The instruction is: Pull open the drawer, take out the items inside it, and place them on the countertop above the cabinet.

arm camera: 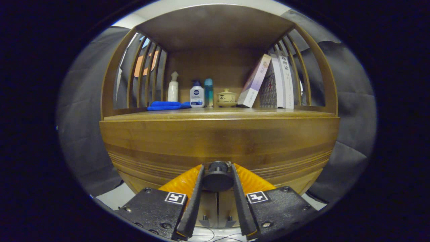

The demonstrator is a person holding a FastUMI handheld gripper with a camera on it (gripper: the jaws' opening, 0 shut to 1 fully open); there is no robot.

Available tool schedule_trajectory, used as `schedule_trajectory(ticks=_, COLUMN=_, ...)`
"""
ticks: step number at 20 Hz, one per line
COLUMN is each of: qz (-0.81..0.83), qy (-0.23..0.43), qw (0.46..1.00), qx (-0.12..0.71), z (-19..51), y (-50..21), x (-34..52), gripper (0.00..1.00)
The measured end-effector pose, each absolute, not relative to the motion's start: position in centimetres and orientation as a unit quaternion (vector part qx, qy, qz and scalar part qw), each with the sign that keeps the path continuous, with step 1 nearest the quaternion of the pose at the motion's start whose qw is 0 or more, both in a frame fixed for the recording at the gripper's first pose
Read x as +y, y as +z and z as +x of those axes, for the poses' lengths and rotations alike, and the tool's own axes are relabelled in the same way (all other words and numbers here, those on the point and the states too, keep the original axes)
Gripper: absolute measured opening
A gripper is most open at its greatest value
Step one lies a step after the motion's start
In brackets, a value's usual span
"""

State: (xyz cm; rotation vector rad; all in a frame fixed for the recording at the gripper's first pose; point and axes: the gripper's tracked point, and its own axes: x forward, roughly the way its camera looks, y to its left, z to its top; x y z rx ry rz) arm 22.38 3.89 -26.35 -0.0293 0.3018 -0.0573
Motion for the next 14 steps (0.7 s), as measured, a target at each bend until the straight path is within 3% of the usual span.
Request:
schedule_trajectory(ticks=5, qz=-0.016, qy=-0.027, qw=0.986, qx=0.162, z=22.2, y=-26.2, x=3.8, gripper=0.44)
schedule_trajectory(ticks=14, qz=-0.012, qy=-0.026, qw=0.985, qx=0.173, z=19.4, y=-26.0, x=3.9, gripper=0.42)
